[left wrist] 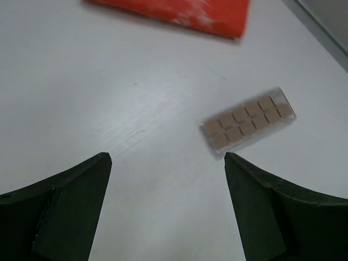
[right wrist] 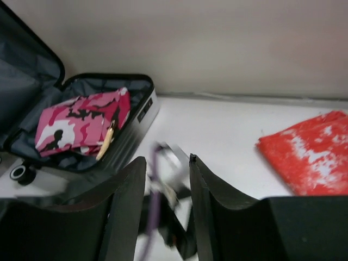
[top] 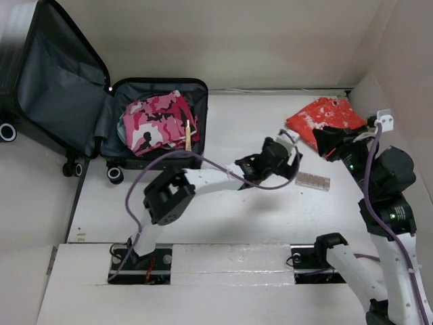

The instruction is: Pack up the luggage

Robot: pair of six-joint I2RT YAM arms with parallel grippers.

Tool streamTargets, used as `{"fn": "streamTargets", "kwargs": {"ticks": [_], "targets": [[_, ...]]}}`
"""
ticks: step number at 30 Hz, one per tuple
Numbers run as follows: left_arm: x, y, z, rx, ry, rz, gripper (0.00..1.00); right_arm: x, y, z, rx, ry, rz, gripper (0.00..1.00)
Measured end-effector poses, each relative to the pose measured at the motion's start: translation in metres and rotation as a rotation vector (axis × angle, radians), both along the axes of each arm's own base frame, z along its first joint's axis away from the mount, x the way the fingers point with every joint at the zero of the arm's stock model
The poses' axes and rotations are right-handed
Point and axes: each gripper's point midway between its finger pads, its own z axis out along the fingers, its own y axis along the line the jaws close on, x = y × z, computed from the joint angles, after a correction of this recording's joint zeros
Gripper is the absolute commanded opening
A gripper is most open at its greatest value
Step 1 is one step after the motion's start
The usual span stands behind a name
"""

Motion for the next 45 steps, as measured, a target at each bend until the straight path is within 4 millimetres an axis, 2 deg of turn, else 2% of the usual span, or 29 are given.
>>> {"fn": "streamTargets", "kwargs": {"ticks": [3,7,10,12,17,21,26,29,31,34,37,39,42,45], "targets": [[-0.027,-0.047,-0.039,0.066,0.012,-0.233,0.85,-0.007,-0.006,0.022,-0.001,-0.05,-0.027,0.46],[-0.04,-0.096,-0.075,0.129,0.001,-0.461,0.93,-0.01,-0.008,0.033,-0.002,-0.077,-0.031,0.49],[-0.033,-0.126,-0.084,0.146,-0.038,-0.541,0.99,-0.007,-0.006,0.029,-0.006,-0.061,-0.025,0.49],[-0.025,-0.14,-0.086,0.153,-0.068,-0.561,0.99,-0.004,-0.004,0.026,-0.009,-0.047,-0.018,0.49],[-0.018,-0.155,-0.092,0.159,-0.096,-0.596,0.99,0.0,-0.003,0.02,-0.014,-0.023,-0.016,0.5],[-0.025,-0.153,-0.105,0.187,-0.062,-0.646,0.98,0.0,-0.004,0.02,-0.013,-0.022,-0.019,0.5],[-0.034,-0.146,-0.122,0.229,-0.024,-0.689,0.89,0.002,-0.003,0.019,-0.014,-0.02,-0.018,0.5],[-0.034,-0.145,-0.127,0.241,-0.031,-0.691,0.78,0.005,-0.002,0.016,-0.015,-0.011,-0.016,0.5],[-0.03,-0.144,-0.128,0.241,-0.051,-0.675,0.64,0.007,-0.002,0.013,-0.016,-0.004,-0.014,0.5],[-0.027,-0.138,-0.128,0.226,-0.05,-0.64,0.49,0.009,-0.001,0.01,-0.017,0.002,-0.014,0.51],[-0.029,-0.122,-0.128,0.208,-0.022,-0.607,0.45,0.01,-0.001,0.006,-0.019,0.01,-0.014,0.51],[-0.031,-0.102,-0.128,0.204,0.003,-0.576,0.45,0.01,-0.001,0.005,-0.019,0.01,-0.014,0.51],[-0.033,-0.074,-0.128,0.204,0.031,-0.529,0.37,0.01,-0.001,0.001,-0.02,0.015,-0.014,0.51],[-0.032,-0.057,-0.127,0.198,0.05,-0.468,0.27,0.009,-0.001,0.001,-0.02,0.014,-0.014,0.51]]}}
